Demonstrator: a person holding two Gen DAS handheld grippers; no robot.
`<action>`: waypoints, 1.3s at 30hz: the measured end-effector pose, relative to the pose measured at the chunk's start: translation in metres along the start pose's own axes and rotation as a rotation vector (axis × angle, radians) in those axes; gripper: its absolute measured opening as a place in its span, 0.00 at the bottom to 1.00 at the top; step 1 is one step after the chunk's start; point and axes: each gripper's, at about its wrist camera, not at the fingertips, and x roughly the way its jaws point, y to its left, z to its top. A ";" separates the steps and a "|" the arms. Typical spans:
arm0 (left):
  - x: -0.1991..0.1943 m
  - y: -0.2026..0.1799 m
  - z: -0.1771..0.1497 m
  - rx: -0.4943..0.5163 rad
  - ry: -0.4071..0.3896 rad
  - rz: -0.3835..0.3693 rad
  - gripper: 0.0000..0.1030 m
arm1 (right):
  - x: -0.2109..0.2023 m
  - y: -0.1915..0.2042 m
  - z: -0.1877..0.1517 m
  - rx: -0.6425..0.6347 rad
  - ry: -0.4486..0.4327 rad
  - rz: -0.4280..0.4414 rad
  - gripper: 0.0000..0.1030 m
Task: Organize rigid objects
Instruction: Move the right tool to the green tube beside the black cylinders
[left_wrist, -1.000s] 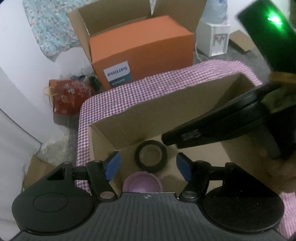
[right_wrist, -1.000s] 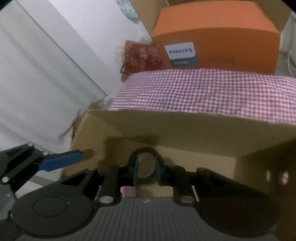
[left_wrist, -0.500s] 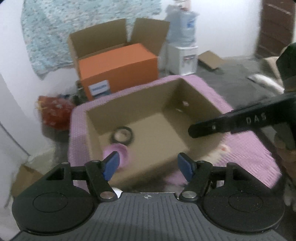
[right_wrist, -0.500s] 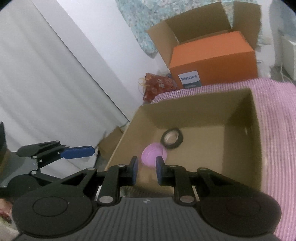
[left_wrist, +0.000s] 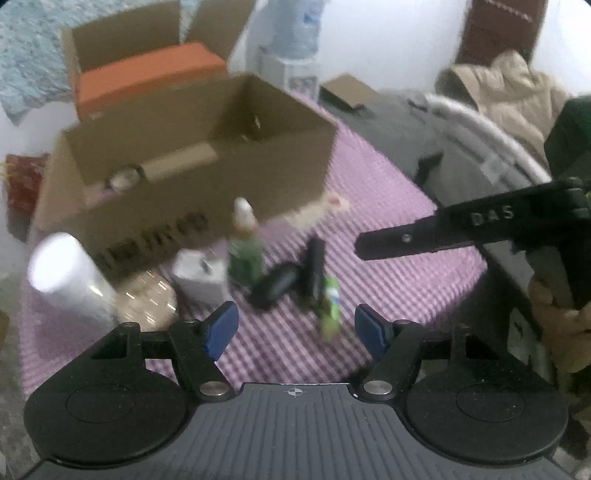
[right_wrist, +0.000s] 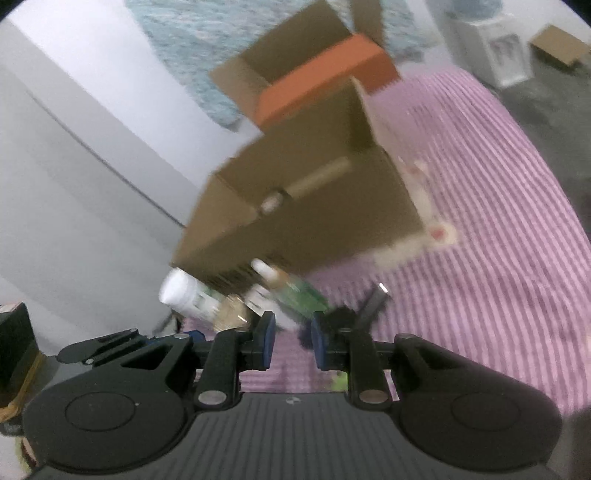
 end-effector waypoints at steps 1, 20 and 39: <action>0.005 -0.004 -0.005 0.010 0.010 -0.001 0.68 | 0.003 -0.004 -0.005 0.012 0.005 -0.015 0.23; 0.064 -0.020 -0.011 0.023 0.118 -0.038 0.53 | 0.055 -0.042 -0.037 0.090 0.093 -0.095 0.23; 0.074 -0.021 -0.009 0.025 0.148 -0.020 0.33 | 0.068 -0.047 -0.040 0.100 0.109 -0.067 0.23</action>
